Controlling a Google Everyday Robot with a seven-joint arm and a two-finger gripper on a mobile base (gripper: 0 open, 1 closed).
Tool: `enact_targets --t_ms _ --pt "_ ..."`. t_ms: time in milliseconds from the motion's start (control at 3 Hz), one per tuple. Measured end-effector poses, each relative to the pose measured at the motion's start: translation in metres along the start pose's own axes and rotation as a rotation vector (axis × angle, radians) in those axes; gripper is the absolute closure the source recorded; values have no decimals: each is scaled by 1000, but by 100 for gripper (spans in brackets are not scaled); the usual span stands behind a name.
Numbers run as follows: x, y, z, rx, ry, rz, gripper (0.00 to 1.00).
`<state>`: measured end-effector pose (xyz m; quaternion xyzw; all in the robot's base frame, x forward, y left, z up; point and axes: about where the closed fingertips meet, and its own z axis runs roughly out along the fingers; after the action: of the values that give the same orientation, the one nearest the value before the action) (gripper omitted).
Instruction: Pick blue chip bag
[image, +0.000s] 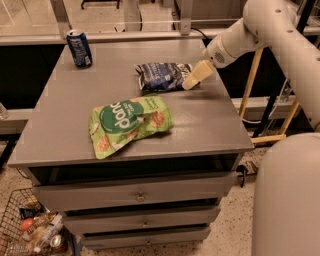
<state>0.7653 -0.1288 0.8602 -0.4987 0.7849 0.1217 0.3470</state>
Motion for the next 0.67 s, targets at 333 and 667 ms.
enact_targets --t_ms 333,667 --pt "-6 10 16 -51 -1 -9 0" --pt "-10 16 22 -73 2 -23 16"
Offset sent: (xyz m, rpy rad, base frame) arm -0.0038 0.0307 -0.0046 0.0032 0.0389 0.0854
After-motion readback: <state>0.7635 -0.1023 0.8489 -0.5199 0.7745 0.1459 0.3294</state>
